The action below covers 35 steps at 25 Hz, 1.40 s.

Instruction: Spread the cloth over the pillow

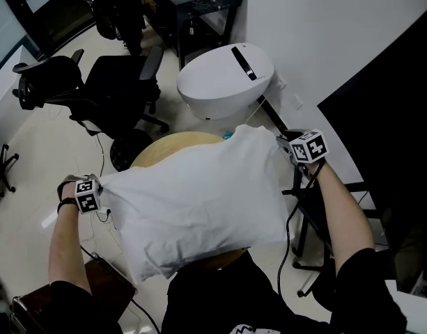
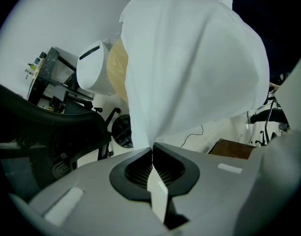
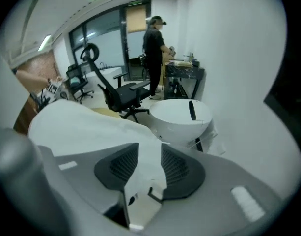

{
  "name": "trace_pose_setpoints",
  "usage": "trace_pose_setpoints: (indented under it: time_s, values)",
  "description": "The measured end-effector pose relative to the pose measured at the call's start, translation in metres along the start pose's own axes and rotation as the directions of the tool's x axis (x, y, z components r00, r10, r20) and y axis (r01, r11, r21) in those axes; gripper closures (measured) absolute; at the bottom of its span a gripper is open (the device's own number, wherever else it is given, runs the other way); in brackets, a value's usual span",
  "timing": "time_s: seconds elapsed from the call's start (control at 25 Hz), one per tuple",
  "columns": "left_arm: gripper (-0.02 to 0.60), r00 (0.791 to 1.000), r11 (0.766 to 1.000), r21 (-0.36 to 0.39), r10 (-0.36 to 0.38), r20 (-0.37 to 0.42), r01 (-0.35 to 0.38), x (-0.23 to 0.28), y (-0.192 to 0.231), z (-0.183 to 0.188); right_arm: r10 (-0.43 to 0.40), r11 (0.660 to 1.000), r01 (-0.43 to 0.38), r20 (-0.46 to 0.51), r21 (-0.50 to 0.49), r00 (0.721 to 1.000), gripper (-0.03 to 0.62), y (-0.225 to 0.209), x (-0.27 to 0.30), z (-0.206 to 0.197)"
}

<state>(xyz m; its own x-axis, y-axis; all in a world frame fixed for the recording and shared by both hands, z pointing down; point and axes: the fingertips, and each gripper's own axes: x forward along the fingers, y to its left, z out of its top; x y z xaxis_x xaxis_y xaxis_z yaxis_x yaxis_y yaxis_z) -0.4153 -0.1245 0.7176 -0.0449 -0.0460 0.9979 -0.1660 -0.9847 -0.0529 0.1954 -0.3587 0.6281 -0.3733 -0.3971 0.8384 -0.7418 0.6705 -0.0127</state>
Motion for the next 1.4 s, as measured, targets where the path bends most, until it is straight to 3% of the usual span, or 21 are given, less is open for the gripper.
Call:
trace_pose_setpoints:
  time_s: [0.12, 0.24, 0.32, 0.48, 0.64, 0.76, 0.84, 0.92, 0.96, 1.16, 1.4]
  values:
    - [0.581, 1.000, 1.000, -0.013, 0.010, -0.017, -0.010, 0.002, 0.000, 0.000, 0.036, 0.979, -0.038, 0.015, 0.199, 0.999, 0.433, -0.024, 0.019, -0.010]
    - [0.581, 1.000, 0.999, -0.036, 0.006, -0.023, -0.007, 0.003, -0.004, 0.002, 0.095, 0.922, -0.106, 0.047, 0.372, 0.994, 0.418, -0.035, 0.038, -0.020]
    - [0.581, 1.000, 0.999, -0.048, 0.000, -0.026, -0.001, 0.005, -0.007, 0.004, 0.132, 0.862, -0.151, 0.074, 0.484, 0.988, 0.410, -0.040, 0.048, -0.029]
    - [0.581, 0.999, 0.997, -0.071, -0.009, -0.034, 0.007, 0.005, -0.009, 0.007, 0.208, 0.683, -0.234, 0.122, 0.692, 0.970, 0.359, -0.044, 0.067, -0.048]
    - [0.581, 0.999, 0.997, -0.082, -0.017, -0.038, 0.014, 0.007, -0.011, 0.010, 0.251, 0.574, -0.256, 0.130, 0.778, 0.959, 0.341, -0.045, 0.082, -0.066]
    - [0.581, 0.999, 0.996, -0.090, -0.021, -0.032, 0.018, 0.006, -0.012, 0.014, 0.343, 0.505, -0.335, 0.170, 0.795, 0.924, 0.346, -0.029, 0.087, -0.065]
    - [0.581, 0.999, 0.995, -0.096, -0.023, -0.031, 0.020, 0.006, -0.013, 0.015, 0.387, 0.495, -0.377, 0.190, 0.783, 0.902, 0.396, -0.019, 0.087, -0.063]
    - [0.581, 0.999, 0.995, -0.100, -0.023, -0.032, 0.020, 0.006, -0.013, 0.015, 0.394, 0.517, -0.380, 0.180, 0.767, 0.901, 0.531, -0.016, 0.085, -0.063]
    - [0.581, 0.999, 0.995, -0.101, -0.020, -0.035, 0.016, 0.006, -0.012, 0.015, 0.392, 0.531, -0.374, 0.172, 0.760, 0.904, 0.556, -0.018, 0.083, -0.063]
    - [0.581, 0.998, 0.994, -0.106, 0.025, -0.049, -0.030, -0.005, -0.001, 0.006, 0.344, 0.578, -0.351, 0.170, 0.736, 0.923, 0.572, -0.036, 0.068, -0.056]
    - [0.581, 0.993, 0.984, -0.141, 0.106, -0.050, -0.112, -0.024, 0.020, -0.005, 0.293, 0.602, -0.330, 0.183, 0.728, 0.938, 0.572, -0.059, 0.053, -0.044]
